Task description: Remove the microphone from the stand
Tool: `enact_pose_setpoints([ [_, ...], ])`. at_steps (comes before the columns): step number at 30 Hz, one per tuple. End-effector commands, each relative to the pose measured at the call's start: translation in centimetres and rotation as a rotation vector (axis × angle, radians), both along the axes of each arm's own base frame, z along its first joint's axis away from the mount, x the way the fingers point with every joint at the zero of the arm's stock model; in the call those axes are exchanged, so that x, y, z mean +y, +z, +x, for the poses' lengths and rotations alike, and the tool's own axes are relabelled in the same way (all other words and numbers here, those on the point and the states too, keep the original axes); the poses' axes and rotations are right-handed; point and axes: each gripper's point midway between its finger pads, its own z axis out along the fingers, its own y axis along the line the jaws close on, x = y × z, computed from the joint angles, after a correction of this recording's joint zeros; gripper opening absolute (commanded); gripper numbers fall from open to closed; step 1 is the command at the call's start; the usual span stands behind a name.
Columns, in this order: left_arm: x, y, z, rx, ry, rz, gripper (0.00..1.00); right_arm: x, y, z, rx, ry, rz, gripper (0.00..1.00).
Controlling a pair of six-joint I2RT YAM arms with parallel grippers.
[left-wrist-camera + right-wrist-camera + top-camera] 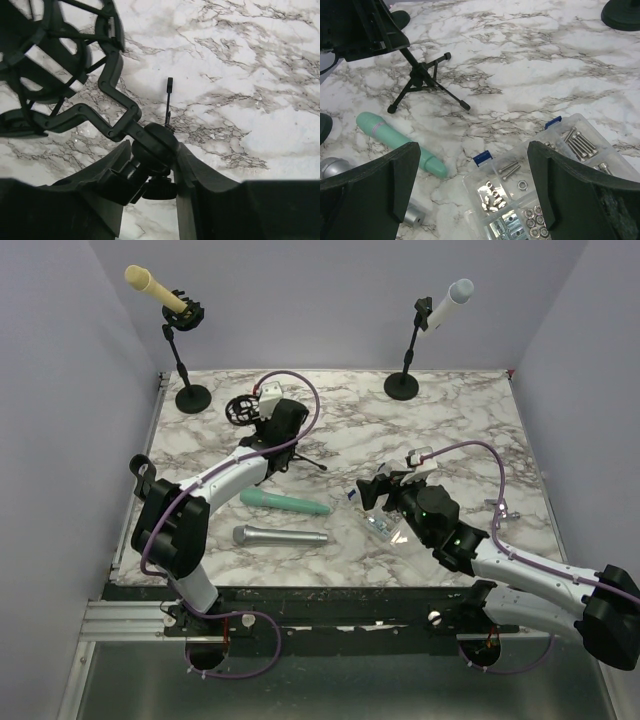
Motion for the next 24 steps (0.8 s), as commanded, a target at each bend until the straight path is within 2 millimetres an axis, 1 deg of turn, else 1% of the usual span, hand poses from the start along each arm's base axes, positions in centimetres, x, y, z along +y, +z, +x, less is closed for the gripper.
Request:
enact_pose_setpoints([
  [1, 2.4, 0.3, 0.6, -0.027, 0.079, 0.077, 0.35, -0.5, -0.2, 0.4, -0.015, -0.031, -0.004, 0.98],
  [3, 3.7, 0.1, 0.5, -0.018, 0.112, 0.089, 0.34, -0.5, -0.2, 0.4, -0.014, -0.03, -0.003, 0.98],
  [5, 5.0, 0.1, 0.1, -0.017, 0.148, 0.097, 0.3, -0.6, -0.2, 0.3, -0.014, -0.03, -0.002, 0.98],
  [7, 6.5, 0.4, -0.1, -0.02, 0.182, 0.121, 0.27, -0.6, -0.1, 0.3, -0.015, -0.03, -0.001, 0.98],
  [10, 9.3, 1.2, -0.8, -0.027, 0.268, 0.189, 0.25, -0.5, -0.1, 0.3, -0.015, -0.026, 0.003, 0.98],
  [11, 10.1, 1.3, -1.1, -0.034, 0.301, 0.179, 0.24, -0.5, -0.1, 0.3, -0.014, -0.024, 0.003, 0.98],
  [14, 11.1, 1.2, -1.2, -0.03, 0.304, 0.116, 0.21, -0.3, -0.1, 0.2, -0.013, -0.019, 0.004, 0.98],
  [17, 12.0, 1.5, -1.7, -0.021, 0.36, 0.11, 0.19, -0.4, -0.1, 0.2, -0.013, -0.019, 0.002, 0.98],
  [21, 13.5, 2.3, -2.4, 0.002, 0.442, 0.142, 0.13, -0.4, 0.0, 0.2, -0.015, -0.02, 0.009, 0.98],
  [24, 15.4, 3.1, -3.0, 0.016, 0.522, 0.205, 0.06, -0.5, 0.0, 0.2, -0.015, -0.02, 0.01, 0.98],
])
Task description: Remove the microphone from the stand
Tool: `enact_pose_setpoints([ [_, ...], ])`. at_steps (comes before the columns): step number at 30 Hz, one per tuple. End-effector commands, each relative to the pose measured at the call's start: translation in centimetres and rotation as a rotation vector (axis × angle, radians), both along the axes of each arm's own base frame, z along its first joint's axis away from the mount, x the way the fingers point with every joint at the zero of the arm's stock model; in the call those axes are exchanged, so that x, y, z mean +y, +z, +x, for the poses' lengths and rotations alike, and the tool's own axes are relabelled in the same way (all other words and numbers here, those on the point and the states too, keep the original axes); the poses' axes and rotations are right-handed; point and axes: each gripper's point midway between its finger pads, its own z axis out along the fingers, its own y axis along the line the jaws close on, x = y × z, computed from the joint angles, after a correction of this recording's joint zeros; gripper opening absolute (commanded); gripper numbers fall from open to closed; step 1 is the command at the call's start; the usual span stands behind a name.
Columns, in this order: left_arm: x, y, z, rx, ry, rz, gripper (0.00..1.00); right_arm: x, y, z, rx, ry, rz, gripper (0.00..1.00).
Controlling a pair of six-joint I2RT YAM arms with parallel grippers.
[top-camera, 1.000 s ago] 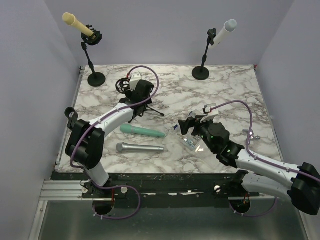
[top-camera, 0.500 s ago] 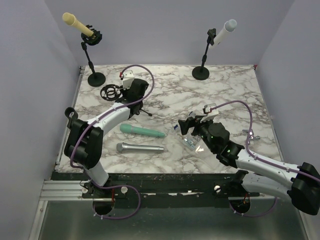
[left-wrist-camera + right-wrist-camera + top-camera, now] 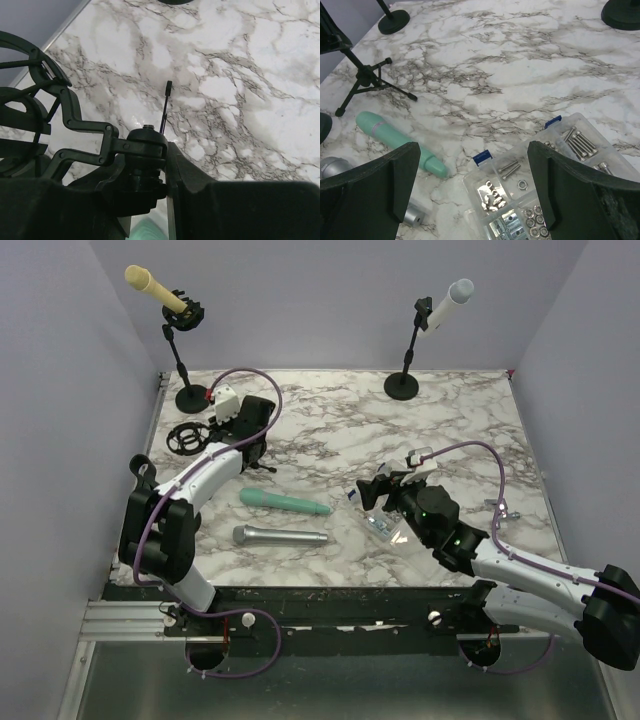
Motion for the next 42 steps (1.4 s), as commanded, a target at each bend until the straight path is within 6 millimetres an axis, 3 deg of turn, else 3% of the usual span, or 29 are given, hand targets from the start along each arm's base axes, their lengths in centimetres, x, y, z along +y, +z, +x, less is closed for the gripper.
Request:
enact_pose_setpoints([
  [1, 4.0, 2.8, -1.6, -0.001, 0.183, 0.105, 0.03, -0.5, 0.1, 0.1, -0.015, -0.019, 0.012, 0.98],
  [7, 8.1, 3.3, -2.2, -0.047, 0.29, 0.062, 0.0, -0.3, 0.0, 0.1, -0.011, -0.013, 0.015, 0.98],
  [19, 11.8, 5.7, 2.1, -0.215, 0.269, 0.056, 0.0, -0.1, -0.8, 0.3, 0.003, -0.011, 0.004, 0.98],
  [25, 13.3, 4.4, 2.8, -0.18, 0.272, 0.08, 0.0, 0.0, -1.3, 0.5, 0.01, -0.016, -0.012, 0.98],
  [34, 14.0, 1.6, 2.4, -0.134, 0.251, 0.105, 0.0, -0.1, -1.3, 0.5, 0.008, -0.018, -0.008, 0.98],
  [38, 14.0, 1.6, 2.6, -0.143, 0.224, 0.121, 0.08, -0.1, -1.1, 0.4, 0.004, -0.015, -0.001, 0.98],
  [42, 14.3, 1.8, 2.6, -0.134, 0.217, 0.13, 0.23, -0.2, -1.2, 0.4, 0.005, -0.018, -0.003, 0.98],
])
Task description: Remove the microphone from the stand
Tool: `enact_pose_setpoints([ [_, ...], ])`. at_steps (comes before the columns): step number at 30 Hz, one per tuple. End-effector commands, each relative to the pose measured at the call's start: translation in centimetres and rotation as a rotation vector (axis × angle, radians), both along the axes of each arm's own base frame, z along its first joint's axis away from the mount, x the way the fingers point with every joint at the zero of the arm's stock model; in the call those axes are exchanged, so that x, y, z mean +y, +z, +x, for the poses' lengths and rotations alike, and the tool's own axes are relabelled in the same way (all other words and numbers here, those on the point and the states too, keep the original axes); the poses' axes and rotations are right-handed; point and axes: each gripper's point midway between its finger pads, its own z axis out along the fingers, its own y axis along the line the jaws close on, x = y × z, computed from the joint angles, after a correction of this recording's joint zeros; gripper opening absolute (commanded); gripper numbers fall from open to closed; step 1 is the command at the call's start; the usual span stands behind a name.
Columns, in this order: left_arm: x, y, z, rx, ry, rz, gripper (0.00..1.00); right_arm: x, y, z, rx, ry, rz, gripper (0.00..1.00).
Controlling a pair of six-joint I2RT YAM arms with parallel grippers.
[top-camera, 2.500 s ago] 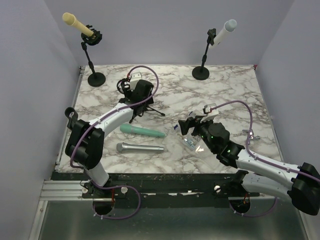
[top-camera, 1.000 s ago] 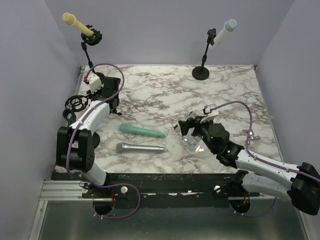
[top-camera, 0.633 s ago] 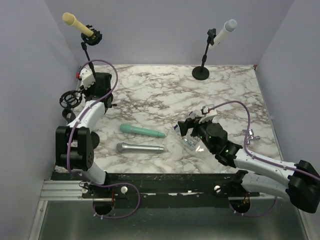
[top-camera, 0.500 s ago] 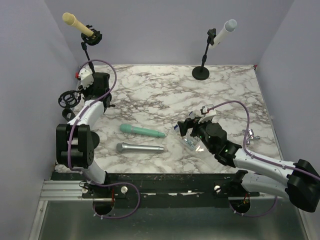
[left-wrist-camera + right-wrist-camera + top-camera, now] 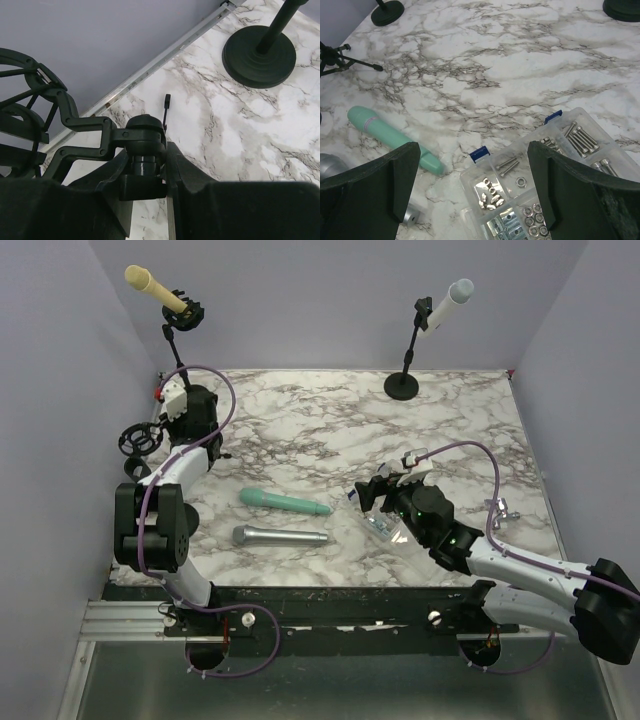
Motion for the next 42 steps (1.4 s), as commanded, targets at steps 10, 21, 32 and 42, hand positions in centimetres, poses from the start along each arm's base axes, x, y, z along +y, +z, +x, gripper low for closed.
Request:
enact_pose_setpoints([
  [10, -0.3, 2.4, -0.7, -0.016, 0.003, -0.08, 0.68, -0.4, 0.5, 0.0, -0.018, -0.011, 0.029, 0.98],
  [21, -5.3, 4.2, -1.1, -0.001, -0.182, -0.316, 0.77, -0.3, 0.6, -0.1, -0.016, -0.005, 0.037, 0.98],
  [32, -12.2, 12.0, -0.3, -0.272, -0.547, -0.475, 0.78, 0.0, 0.4, -0.1, -0.01, 0.003, 0.04, 0.98],
  [42, -10.4, 23.6, 2.4, -0.609, -0.655, -0.366, 0.8, -0.3, 0.0, 0.1, -0.007, -0.012, 0.027, 0.98],
])
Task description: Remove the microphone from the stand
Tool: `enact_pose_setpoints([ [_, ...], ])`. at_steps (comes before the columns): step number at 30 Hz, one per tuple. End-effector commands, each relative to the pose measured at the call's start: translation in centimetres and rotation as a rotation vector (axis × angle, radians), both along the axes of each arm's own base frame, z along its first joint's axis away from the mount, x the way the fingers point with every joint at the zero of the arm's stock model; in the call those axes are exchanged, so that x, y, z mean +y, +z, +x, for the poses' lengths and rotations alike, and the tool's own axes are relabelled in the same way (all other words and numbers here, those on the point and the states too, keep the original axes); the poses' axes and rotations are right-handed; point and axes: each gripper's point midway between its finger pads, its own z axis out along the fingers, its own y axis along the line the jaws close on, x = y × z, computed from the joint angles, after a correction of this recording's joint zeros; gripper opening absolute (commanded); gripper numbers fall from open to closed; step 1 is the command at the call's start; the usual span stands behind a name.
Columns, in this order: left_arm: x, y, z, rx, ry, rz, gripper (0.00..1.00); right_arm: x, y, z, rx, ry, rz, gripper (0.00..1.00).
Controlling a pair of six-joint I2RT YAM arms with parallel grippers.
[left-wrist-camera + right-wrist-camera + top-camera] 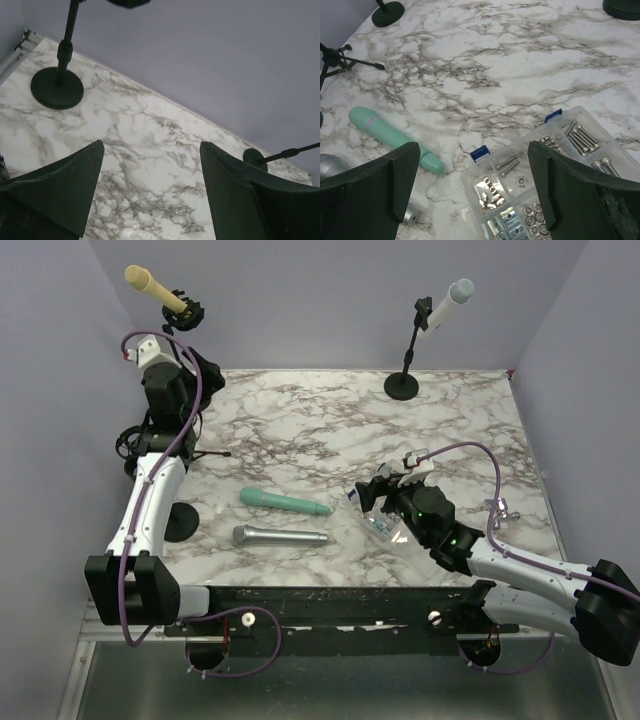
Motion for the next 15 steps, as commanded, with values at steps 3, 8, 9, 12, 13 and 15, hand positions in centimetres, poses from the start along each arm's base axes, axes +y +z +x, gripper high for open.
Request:
enact_pose_setpoints([
  [3, 2.5, 8.4, 2.9, -0.267, -0.031, 0.009, 0.8, -0.1, 0.1, 0.2, -0.011, -0.009, 0.021, 0.98],
  [8, 4.5, 7.8, 5.5, -0.337, -0.106, 0.056, 0.8, -0.1, -0.4, 0.3, -0.004, -0.01, 0.012, 0.98],
  [9, 5.1, 7.7, 5.9, -0.358, -0.115, 0.065, 0.8, 0.0, -0.4, 0.3, -0.003, -0.01, 0.011, 0.98],
  [12, 5.6, 8.1, 6.8, -0.441, -0.169, 0.127, 0.8, 0.0, -0.6, 0.3, -0.001, -0.007, 0.012, 0.98],
  [13, 5.7, 8.2, 7.2, -0.458, -0.174, 0.155, 0.8, 0.1, -0.8, 0.3, 0.001, -0.005, 0.008, 0.98],
  [15, 6.3, 8.5, 8.0, -0.485, -0.161, 0.197, 0.8, 0.0, -1.0, 0.4, 0.005, -0.008, 0.004, 0.98],
])
